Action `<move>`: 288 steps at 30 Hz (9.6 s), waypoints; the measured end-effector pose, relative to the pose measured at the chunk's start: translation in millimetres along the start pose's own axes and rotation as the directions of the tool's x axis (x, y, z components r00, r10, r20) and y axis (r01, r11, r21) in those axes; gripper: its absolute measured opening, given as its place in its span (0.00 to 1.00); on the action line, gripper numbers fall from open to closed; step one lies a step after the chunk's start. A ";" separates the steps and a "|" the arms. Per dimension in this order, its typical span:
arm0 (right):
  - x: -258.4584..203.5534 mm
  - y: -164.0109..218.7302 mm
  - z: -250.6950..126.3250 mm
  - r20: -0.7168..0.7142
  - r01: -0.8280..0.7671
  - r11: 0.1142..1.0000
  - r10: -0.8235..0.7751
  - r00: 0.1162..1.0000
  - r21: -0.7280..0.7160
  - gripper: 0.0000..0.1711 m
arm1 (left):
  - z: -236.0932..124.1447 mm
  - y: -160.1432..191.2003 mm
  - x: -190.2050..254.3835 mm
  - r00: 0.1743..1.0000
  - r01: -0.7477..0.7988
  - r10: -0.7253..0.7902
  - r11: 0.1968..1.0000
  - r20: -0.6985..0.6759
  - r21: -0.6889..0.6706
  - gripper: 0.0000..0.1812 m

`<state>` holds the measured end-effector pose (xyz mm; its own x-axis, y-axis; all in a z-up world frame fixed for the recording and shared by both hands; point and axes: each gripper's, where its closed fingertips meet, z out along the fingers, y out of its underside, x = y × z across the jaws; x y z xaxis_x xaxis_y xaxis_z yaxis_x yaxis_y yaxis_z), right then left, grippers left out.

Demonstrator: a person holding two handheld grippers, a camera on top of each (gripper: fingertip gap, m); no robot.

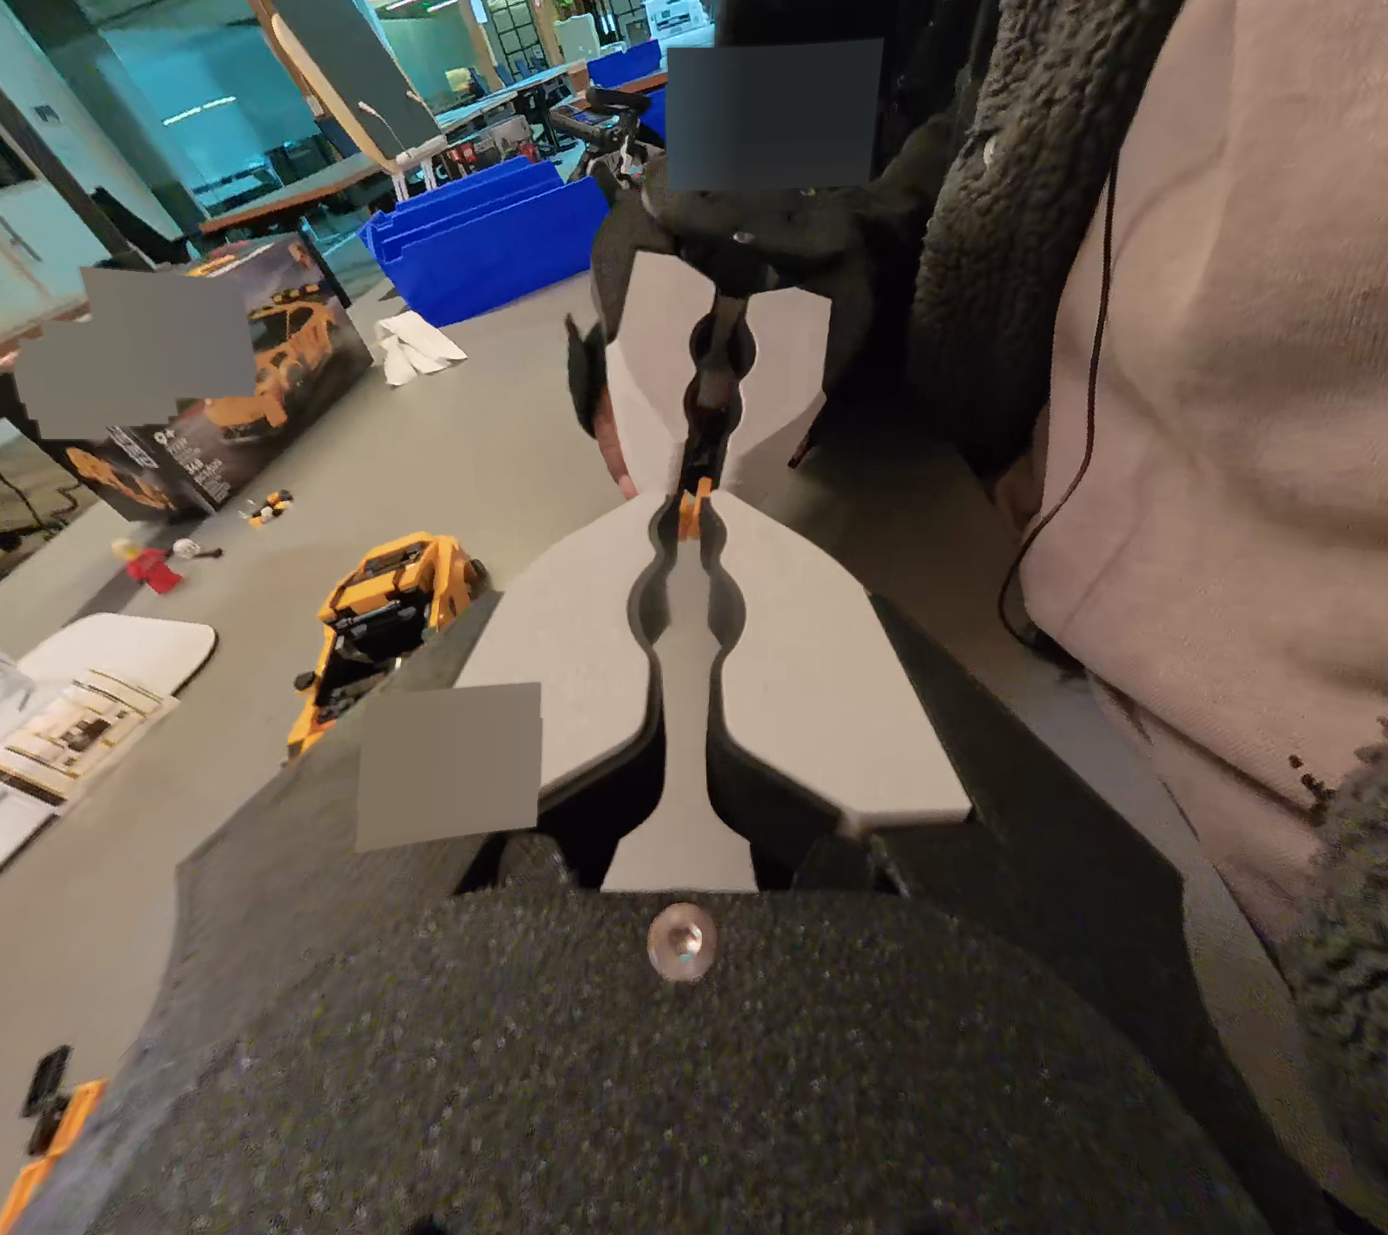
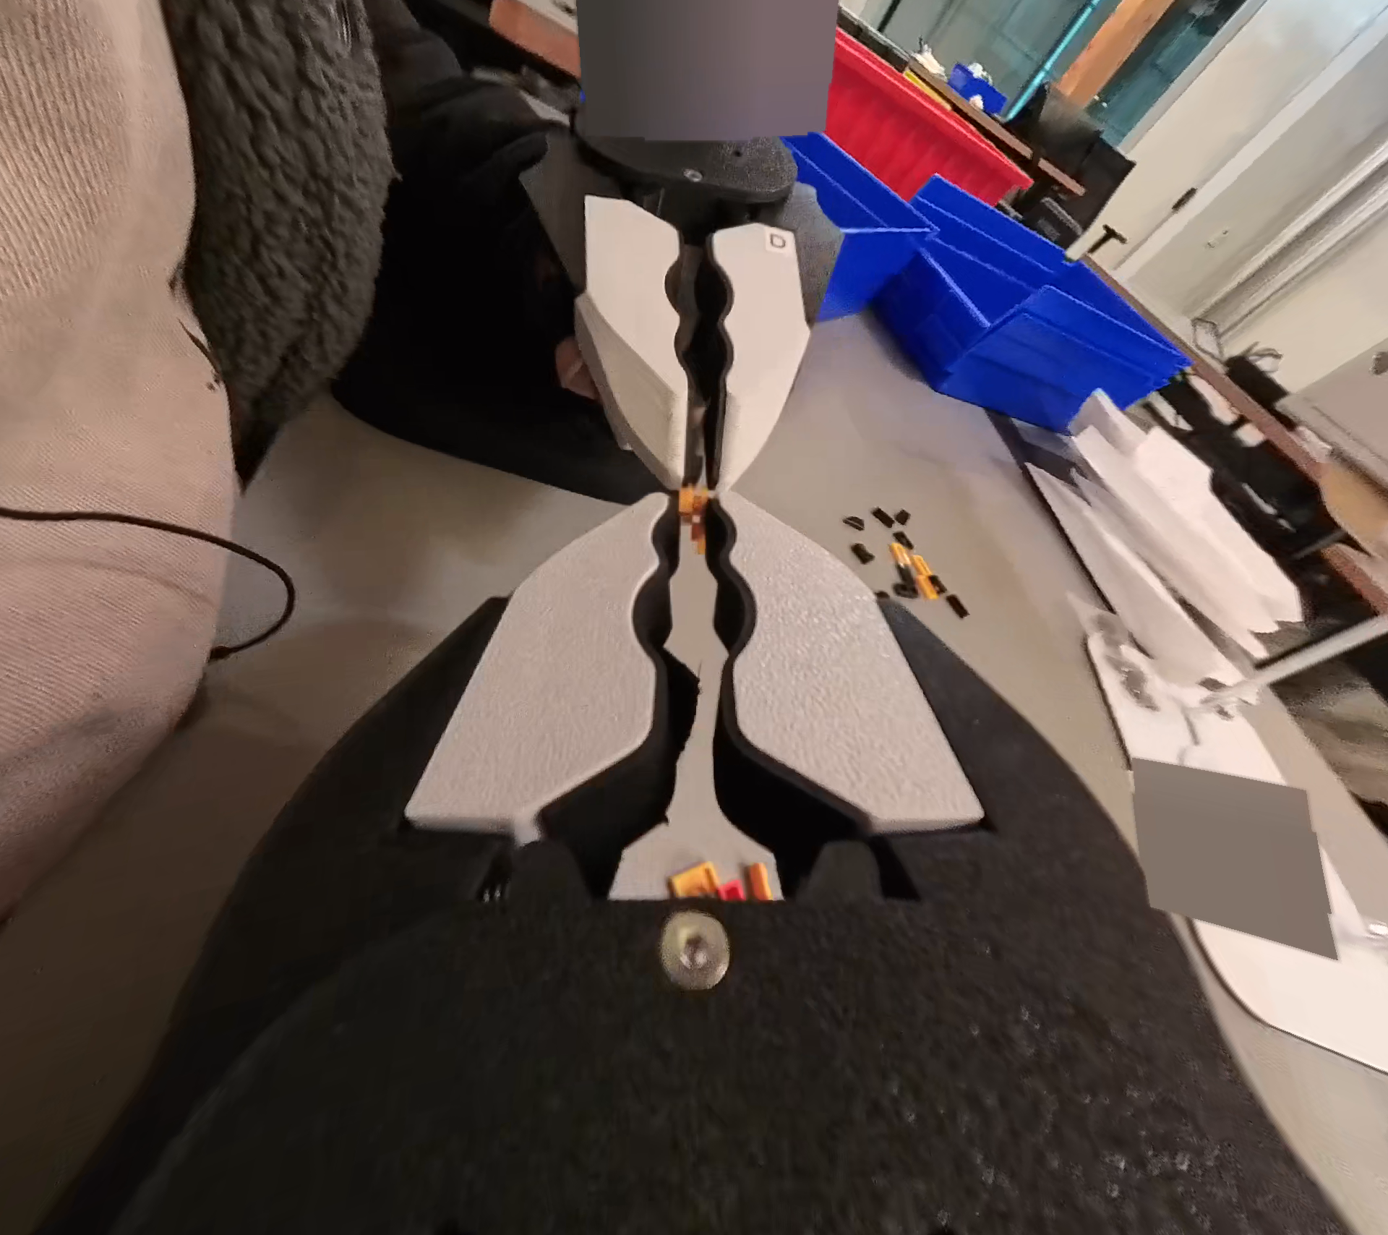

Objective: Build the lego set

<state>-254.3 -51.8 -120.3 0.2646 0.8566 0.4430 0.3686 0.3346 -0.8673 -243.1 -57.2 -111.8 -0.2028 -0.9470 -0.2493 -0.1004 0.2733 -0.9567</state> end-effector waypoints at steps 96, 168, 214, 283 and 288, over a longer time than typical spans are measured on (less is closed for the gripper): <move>-11.1 -13.4 0.2 0.138 -0.185 0.982 0.177 0.974 0.047 0.03 | -6.0 -2.2 10.3 0.994 -0.076 0.066 0.991 -0.085 -0.110 0.04; -2.5 -2.8 -7.0 -0.170 0.404 0.911 -0.413 0.894 -0.088 0.02 | 10.9 3.9 16.2 0.659 0.719 -0.719 0.689 -0.222 -0.096 0.08; -13.9 75.9 -33.4 0.335 -0.118 0.922 0.251 0.908 -0.369 0.15 | 6.8 58.7 1.3 0.821 0.520 -0.569 0.778 -0.043 -0.353 0.00; 14.3 53.7 -36.1 0.071 0.652 0.680 -0.672 0.737 -0.335 0.04 | 42.5 43.8 -8.1 0.971 0.107 -0.221 0.735 -0.088 -0.670 0.04; 19.0 53.4 -44.2 -0.022 0.589 0.742 -0.628 0.778 -0.319 0.04 | 48.4 29.2 -11.7 0.951 0.264 -0.308 0.855 -0.027 -0.446 0.06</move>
<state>-190.1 -35.0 -148.1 -0.0054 0.4478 0.8941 0.7140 0.6277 -0.3101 -196.5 -46.3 -144.1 -0.1880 -0.9802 0.0613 -0.5743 0.0591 -0.8165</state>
